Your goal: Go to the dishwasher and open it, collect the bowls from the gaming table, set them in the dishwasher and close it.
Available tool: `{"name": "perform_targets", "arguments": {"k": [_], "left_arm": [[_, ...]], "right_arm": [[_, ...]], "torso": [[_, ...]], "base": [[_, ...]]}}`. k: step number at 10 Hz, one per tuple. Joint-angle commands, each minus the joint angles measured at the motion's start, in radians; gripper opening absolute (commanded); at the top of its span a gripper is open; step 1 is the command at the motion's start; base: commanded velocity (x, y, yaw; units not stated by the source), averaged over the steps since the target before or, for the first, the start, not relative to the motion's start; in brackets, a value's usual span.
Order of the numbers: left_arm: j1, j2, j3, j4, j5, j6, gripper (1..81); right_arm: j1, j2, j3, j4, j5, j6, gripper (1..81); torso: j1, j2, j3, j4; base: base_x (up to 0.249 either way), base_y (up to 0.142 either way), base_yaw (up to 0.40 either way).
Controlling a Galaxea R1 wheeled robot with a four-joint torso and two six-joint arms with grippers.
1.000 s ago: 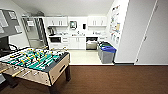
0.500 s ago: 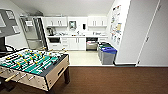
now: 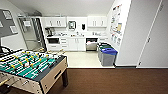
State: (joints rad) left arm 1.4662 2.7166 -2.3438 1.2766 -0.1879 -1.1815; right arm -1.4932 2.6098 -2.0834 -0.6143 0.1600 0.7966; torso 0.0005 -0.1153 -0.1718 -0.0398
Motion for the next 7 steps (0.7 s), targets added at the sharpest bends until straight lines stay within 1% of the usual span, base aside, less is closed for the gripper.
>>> {"name": "perform_targets", "arguments": {"k": [1,5,7], "left_arm": [[-0.048,-0.023,0.011,0.010,0.015,0.000,1.0],[-0.048,-0.020,0.011,0.010,0.015,0.000,1.0],[-0.046,-0.020,0.011,0.010,0.015,0.000,1.0]], "right_arm": [[0.049,-0.020,0.027,-0.022,-0.002,-0.002,1.0],[0.049,-0.021,0.027,-0.022,-0.002,-0.002,1.0],[0.049,-0.021,0.025,-0.022,-0.002,-0.002,1.0]], "torso": [[0.000,0.000,0.000,0.000],[0.000,0.000,0.000,0.000],[0.000,0.000,0.000,0.000]], "base": [[0.167,-0.063,0.000],[0.171,-0.063,0.000],[0.181,0.000,0.000]]}}
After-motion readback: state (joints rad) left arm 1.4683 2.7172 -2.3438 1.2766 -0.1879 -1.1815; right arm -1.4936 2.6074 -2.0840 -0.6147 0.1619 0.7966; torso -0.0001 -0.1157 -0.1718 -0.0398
